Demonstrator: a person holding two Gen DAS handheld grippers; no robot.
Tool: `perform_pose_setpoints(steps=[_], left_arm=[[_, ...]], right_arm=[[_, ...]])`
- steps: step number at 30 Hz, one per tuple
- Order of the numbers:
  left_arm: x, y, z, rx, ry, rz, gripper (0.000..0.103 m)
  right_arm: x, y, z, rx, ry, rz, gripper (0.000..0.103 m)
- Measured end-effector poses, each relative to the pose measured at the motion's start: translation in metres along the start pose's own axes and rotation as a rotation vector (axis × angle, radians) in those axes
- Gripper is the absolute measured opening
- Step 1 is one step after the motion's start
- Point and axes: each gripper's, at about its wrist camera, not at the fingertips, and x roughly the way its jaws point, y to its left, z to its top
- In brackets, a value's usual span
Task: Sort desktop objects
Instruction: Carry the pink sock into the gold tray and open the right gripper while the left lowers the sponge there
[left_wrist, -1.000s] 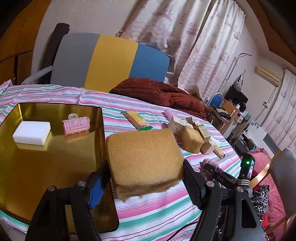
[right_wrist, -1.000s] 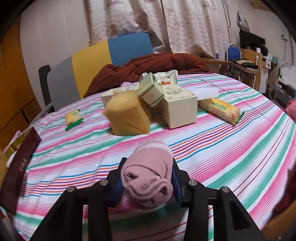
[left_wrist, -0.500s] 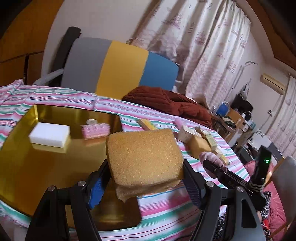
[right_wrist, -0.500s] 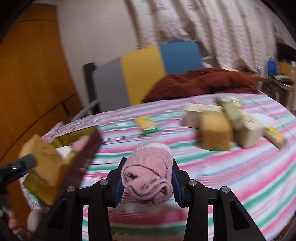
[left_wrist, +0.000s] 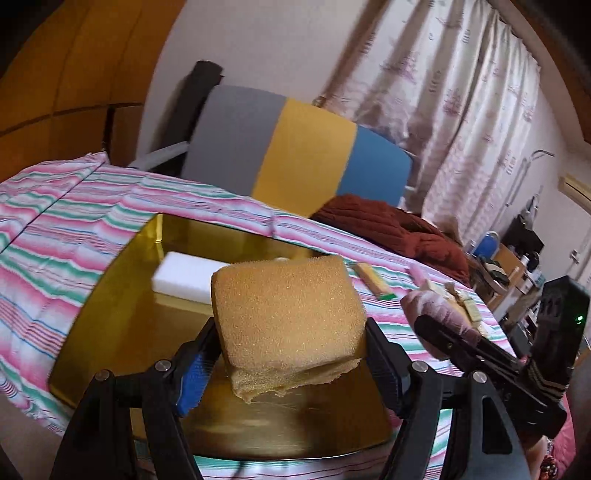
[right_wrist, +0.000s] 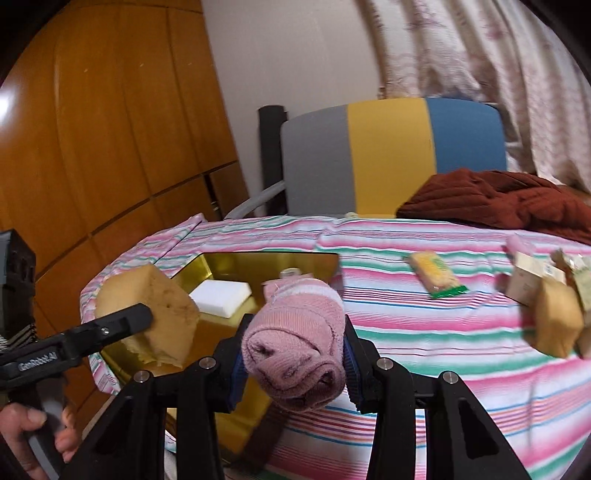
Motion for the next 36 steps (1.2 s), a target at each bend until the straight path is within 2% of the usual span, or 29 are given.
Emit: perform_pose_setpoints(steps=[9, 11, 13, 15, 18, 23, 30, 33, 36], left_arm=[[0.009, 0.042, 0.006, -0.015, 0.02, 0.111, 0.077], [0.019, 0.05, 0.009, -0.008, 0.055, 0.155, 0.08], [0.025, 0.055, 0.008, -0.006, 0.086, 0.206, 0.082], [0.026, 0.059, 0.005, -0.007, 0.096, 0.241, 0.083], [0.016, 0.063, 0.001, -0.019, 0.067, 0.238, 0.084], [0.006, 0.068, 0.004, -0.04, 0.027, 0.243, 0.085], [0.014, 0.073, 0.008, -0.087, 0.078, 0.196, 0.089], [0.007, 0.074, 0.01, -0.126, 0.046, 0.15, 0.09], [0.003, 0.072, 0.013, -0.137, 0.027, 0.142, 0.09]], right_arm=[[0.038, 0.034, 0.009, -0.034, 0.056, 0.053, 0.044], [0.047, 0.043, 0.011, -0.027, 0.061, 0.076, 0.048], [0.052, 0.052, 0.011, -0.038, 0.063, 0.084, 0.063], [0.05, 0.055, 0.009, -0.048, 0.051, 0.081, 0.067], [0.047, 0.053, 0.006, -0.041, 0.043, 0.074, 0.073], [0.041, 0.043, 0.003, -0.001, 0.043, 0.058, 0.073], [0.034, 0.028, -0.003, 0.041, 0.046, 0.048, 0.074], [0.03, 0.022, -0.006, 0.057, 0.041, 0.042, 0.074], [0.025, 0.013, -0.008, 0.079, 0.034, 0.036, 0.074]])
